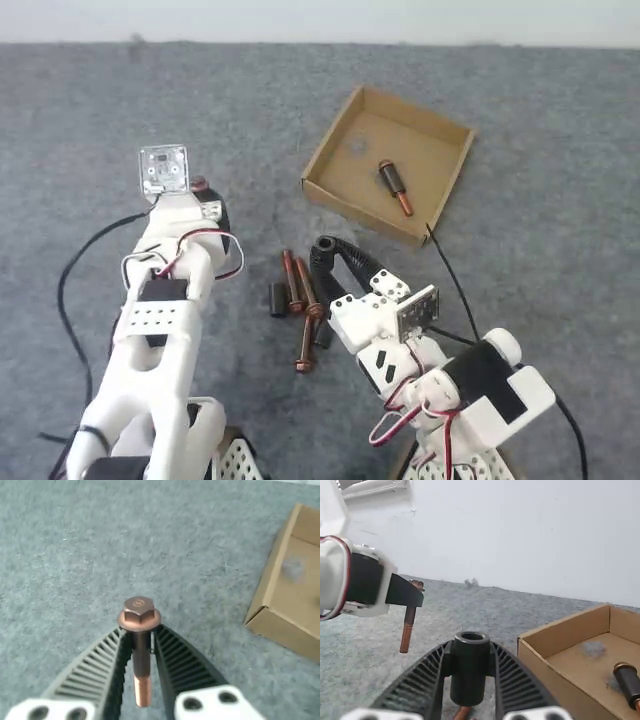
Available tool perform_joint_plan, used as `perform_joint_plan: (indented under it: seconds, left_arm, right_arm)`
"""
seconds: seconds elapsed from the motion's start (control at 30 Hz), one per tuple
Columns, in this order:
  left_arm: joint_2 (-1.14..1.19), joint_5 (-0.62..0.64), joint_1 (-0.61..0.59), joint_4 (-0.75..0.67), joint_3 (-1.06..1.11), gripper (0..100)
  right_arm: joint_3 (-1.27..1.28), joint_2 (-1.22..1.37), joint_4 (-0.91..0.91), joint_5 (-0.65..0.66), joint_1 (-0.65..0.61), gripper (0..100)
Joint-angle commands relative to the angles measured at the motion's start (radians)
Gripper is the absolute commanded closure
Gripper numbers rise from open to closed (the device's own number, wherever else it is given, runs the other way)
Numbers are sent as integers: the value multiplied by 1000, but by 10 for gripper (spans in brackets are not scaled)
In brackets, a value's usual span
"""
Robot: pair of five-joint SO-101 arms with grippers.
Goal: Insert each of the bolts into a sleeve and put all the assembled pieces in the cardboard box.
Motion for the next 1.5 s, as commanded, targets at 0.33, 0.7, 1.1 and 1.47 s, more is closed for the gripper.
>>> perform_joint_plan:
  seconds: [0.33, 0.7, 1.1, 1.47]
  left_arm:
    - [-279, 169, 173, 8, -56, 989]
    - [-651, 195, 333, 8, 170, 989]
    - [-1005, 195, 477, 354, 209, 989]
    - [-1053, 193, 479, 250, 397, 989]
  right_arm:
    - [-43, 2, 122, 12, -19, 993]
    - [-44, 4, 147, 64, -35, 993]
    - [-61, 4, 188, 80, -41, 993]
    - [-44, 2, 179, 83, -54, 993]
